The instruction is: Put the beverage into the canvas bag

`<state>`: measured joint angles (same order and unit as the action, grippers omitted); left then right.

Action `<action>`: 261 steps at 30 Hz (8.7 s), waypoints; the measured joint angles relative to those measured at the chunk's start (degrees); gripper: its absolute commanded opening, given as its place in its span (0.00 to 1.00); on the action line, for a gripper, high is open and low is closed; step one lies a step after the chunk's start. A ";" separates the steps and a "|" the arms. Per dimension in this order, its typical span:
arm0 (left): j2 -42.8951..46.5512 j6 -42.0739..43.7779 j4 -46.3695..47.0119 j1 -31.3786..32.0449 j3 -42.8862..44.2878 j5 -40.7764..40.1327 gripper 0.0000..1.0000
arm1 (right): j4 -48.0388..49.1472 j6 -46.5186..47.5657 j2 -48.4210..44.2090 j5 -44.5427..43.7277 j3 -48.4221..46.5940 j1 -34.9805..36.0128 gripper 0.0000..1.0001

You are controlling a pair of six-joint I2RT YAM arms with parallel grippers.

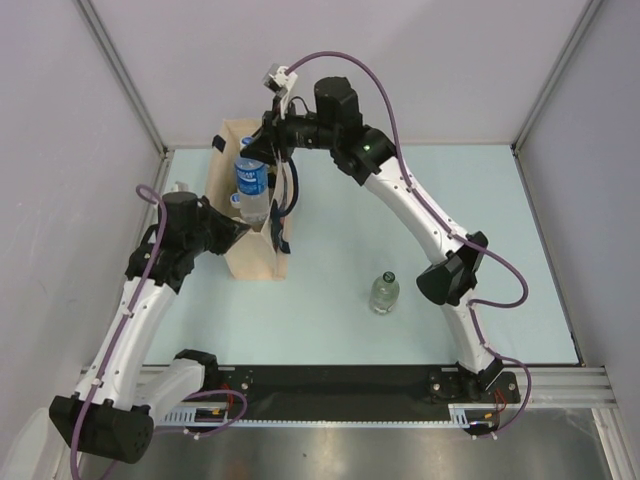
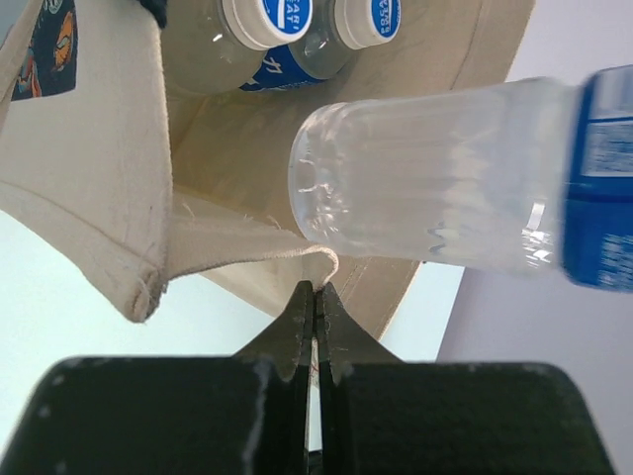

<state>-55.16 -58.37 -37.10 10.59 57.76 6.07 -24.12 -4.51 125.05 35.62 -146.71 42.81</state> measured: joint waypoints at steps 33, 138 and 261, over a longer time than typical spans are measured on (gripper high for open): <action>1.33 2.99 -1.86 -2.47 0.00 3.61 0.06 | -10.88 27.26 2.32 -0.87 16.52 5.79 0.55; -56.72 39.15 -20.83 55.63 51.80 -17.73 0.00 | -15.10 23.37 -62.38 19.34 87.49 -50.27 0.81; -70.49 47.82 1.51 3.48 66.07 -12.26 0.09 | -19.26 31.54 -46.51 16.22 78.64 -38.34 0.82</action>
<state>-125.64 -10.55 -35.59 14.06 123.83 -6.20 -43.38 27.03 78.54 51.83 -68.07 4.47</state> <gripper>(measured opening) 0.351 0.817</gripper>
